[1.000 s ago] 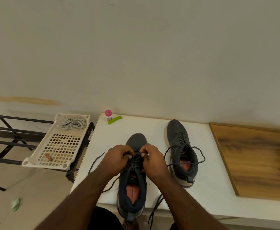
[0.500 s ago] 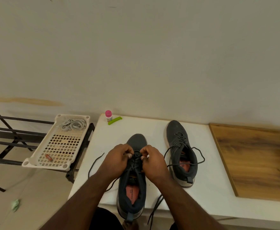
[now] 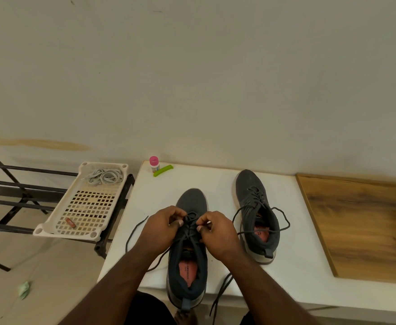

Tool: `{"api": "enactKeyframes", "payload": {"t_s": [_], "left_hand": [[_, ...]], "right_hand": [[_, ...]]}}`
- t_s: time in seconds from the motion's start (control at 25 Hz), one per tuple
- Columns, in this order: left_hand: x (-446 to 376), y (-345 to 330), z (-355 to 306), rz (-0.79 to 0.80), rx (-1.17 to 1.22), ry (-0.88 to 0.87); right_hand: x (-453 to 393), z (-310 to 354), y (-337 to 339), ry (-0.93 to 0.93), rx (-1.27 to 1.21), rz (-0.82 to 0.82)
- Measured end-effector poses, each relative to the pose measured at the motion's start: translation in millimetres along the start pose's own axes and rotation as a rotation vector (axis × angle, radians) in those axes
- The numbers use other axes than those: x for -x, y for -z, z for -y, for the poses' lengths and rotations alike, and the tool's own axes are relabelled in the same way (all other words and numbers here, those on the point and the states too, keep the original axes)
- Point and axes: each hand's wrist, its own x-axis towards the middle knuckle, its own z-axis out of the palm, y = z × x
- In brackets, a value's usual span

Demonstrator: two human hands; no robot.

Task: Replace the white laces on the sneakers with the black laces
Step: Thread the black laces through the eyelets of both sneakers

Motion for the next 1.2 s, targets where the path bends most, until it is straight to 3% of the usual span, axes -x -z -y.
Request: {"api": "enactKeyframes", "payload": {"t_s": [0.16, 0.32, 0.48, 0.64, 1.04, 1.2], "left_hand": [[4.0, 0.7, 3.3, 0.003, 0.020, 0.027], [8.1, -1.2, 3.3, -0.008, 0.012, 0.009], [8.4, -2.3, 4.4, -0.031, -0.018, 0.026], [8.0, -3.4, 5.2, -0.028, 0.007, 0.034], [10.5, 0.1, 3.3, 0.026, -0.008, 0.030], [16.2, 9.4, 2.7, 0.077, -0.016, 0.023]], "right_hand": [[6.7, 3.8, 6.7, 0.119, 0.093, 0.059], [5.2, 9.5, -6.1, 0.115, 0.197, 0.055], [10.3, 3.6, -7.7, 0.097, 0.059, -0.032], [8.3, -1.4, -3.4, 0.074, 0.111, 0.027], [8.9, -0.9, -4.4, 0.053, 0.084, -0.010], [9.6, -3.8, -6.8, 0.008, -0.063, -0.040]]}}
